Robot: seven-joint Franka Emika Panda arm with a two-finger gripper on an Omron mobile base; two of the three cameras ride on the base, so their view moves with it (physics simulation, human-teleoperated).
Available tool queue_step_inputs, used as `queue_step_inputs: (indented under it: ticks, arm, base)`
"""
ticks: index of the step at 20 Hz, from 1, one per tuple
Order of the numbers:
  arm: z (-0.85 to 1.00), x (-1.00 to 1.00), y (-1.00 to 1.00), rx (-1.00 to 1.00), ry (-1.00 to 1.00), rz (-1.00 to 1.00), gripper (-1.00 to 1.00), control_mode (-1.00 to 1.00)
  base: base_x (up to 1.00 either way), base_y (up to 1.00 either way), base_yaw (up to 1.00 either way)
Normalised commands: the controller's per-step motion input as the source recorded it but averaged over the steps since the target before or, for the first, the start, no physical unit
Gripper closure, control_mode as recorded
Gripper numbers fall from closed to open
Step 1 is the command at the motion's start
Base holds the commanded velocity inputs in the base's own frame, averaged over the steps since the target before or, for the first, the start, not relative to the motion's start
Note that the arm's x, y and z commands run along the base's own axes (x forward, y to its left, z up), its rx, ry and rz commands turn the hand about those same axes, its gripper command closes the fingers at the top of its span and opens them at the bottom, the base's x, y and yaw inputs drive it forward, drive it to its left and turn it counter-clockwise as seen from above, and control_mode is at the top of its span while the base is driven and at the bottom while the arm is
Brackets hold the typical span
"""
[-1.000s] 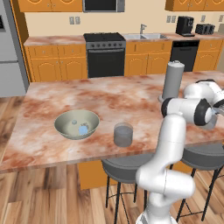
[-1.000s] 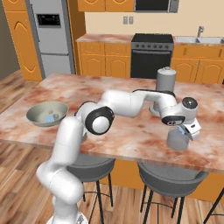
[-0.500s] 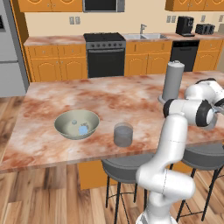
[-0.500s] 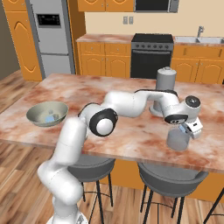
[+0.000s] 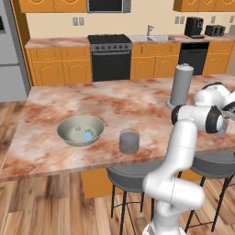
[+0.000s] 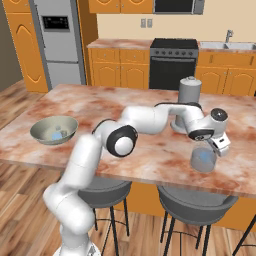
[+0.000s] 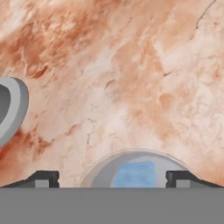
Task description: There are four ice cubes in the ice bowl. Place two ice cubes in each glass of water.
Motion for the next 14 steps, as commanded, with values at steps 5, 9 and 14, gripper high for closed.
queue_step_inputs:
  ticks: [5,9,14]
  arm:
    - [0.06,-0.05,-0.08,0.0,-0.04,0.01,-1.0,-1.0]
    - [0.13,-0.53,0.14,0.0,-0.22,0.07,-1.0,-1.0]
    - [0.0,-0.74,0.86,0.0,-0.25,0.08,-1.0,-1.0]
  base:
    - [0.0,0.0,0.0]
    - [0.0,0.0,0.0]
    - [0.0,0.0,0.0]
